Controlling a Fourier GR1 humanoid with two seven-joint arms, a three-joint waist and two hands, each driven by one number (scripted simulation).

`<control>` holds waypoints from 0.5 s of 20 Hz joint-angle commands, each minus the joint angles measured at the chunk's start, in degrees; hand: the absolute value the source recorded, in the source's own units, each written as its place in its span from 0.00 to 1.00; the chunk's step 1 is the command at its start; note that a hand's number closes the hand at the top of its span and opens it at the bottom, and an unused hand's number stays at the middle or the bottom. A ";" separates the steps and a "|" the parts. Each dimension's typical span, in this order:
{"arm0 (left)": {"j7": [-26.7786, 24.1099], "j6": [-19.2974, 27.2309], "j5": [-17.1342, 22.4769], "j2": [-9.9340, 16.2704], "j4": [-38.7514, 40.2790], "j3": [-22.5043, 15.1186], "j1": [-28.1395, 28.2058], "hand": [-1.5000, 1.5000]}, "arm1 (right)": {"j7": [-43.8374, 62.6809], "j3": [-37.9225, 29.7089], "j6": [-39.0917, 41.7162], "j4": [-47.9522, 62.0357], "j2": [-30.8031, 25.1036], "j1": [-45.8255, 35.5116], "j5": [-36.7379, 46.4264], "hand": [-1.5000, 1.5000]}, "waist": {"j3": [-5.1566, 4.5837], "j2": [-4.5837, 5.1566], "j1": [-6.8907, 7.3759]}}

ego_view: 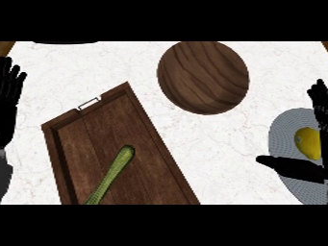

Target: Pick the lemon from the placemat and place it in the bowl

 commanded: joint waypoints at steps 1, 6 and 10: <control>-4.01 -0.90 -0.55 -0.98 3.95 1.02 0.49 0.50 | 4.64 -1.28 -0.41 -8.79 -5.22 6.17 5.02 0.00 | 0.04 -0.05 -0.75; 1.69 -2.09 1.36 2.58 -0.95 2.82 0.45 0.50 | 21.95 -5.76 0.70 -20.27 -13.39 11.21 10.01 0.00 | -0.05 -0.43 -0.81; -1.90 -2.61 1.28 1.63 3.80 3.69 -0.82 0.50 | 32.21 -12.19 10.05 -23.72 -22.74 13.36 6.35 0.00 | -0.12 -0.16 -1.53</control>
